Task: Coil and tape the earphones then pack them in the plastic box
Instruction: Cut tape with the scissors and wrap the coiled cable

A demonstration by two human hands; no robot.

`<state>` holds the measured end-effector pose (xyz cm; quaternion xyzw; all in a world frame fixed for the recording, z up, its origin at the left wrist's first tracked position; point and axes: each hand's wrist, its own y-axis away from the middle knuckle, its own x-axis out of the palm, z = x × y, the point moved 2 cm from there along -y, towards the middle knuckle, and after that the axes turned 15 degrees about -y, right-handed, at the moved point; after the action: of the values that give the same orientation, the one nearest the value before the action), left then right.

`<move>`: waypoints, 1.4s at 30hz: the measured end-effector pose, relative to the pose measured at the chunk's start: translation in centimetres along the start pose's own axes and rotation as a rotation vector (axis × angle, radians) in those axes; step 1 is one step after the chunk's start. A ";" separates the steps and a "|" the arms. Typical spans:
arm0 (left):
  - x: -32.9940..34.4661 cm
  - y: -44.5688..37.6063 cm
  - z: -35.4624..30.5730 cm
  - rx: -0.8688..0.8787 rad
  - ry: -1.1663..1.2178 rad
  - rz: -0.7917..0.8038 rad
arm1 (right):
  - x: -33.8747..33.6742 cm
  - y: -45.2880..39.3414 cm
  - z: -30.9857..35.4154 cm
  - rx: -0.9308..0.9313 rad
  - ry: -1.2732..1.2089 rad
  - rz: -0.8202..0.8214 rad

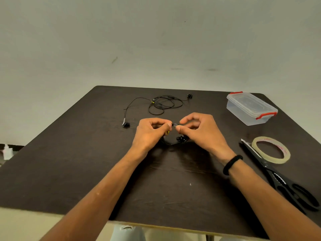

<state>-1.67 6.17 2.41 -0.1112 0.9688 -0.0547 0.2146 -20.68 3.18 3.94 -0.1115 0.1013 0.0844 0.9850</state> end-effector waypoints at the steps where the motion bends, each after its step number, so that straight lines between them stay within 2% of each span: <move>1: -0.7 0.5 0.0 -0.022 0.002 0.032 | 0.4 0.2 0.2 0.027 -0.053 0.010; 4: -4.0 2.1 -0.4 -0.102 -0.007 0.100 | 2.5 0.9 1.5 0.114 -0.214 0.061; 7: -9.4 3.8 -0.3 -0.142 -0.114 0.121 | 6.4 1.6 3.5 0.169 -0.277 0.126; 13: -19.2 6.9 2.0 -0.239 -0.294 0.066 | 15.7 2.9 5.8 0.222 -0.234 0.236; 18: -22.7 7.9 4.8 -0.266 -0.488 0.005 | 20.5 3.7 6.0 0.210 -0.103 0.275; 22: -23.0 8.0 5.9 -0.239 -0.568 -0.001 | 21.5 4.3 6.1 0.123 0.099 0.314; 26: -22.8 8.0 6.3 -0.183 -0.694 -0.016 | 21.5 4.2 6.2 0.102 0.188 0.315; 35: -19.2 7.7 3.5 0.013 -0.719 -0.184 | 18.2 3.6 5.6 0.152 0.157 0.220; 38: -16.1 6.9 2.1 0.080 -0.720 -0.176 | 15.9 3.6 5.3 0.149 0.159 0.183; 42: -11.4 4.7 1.5 0.064 -0.744 -0.131 | 12.1 3.5 4.3 0.148 0.187 0.118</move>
<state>8.11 13.36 4.96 -0.1784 0.8132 -0.0545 0.5512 -8.84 9.32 4.73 -0.0399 0.2052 0.1237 0.9701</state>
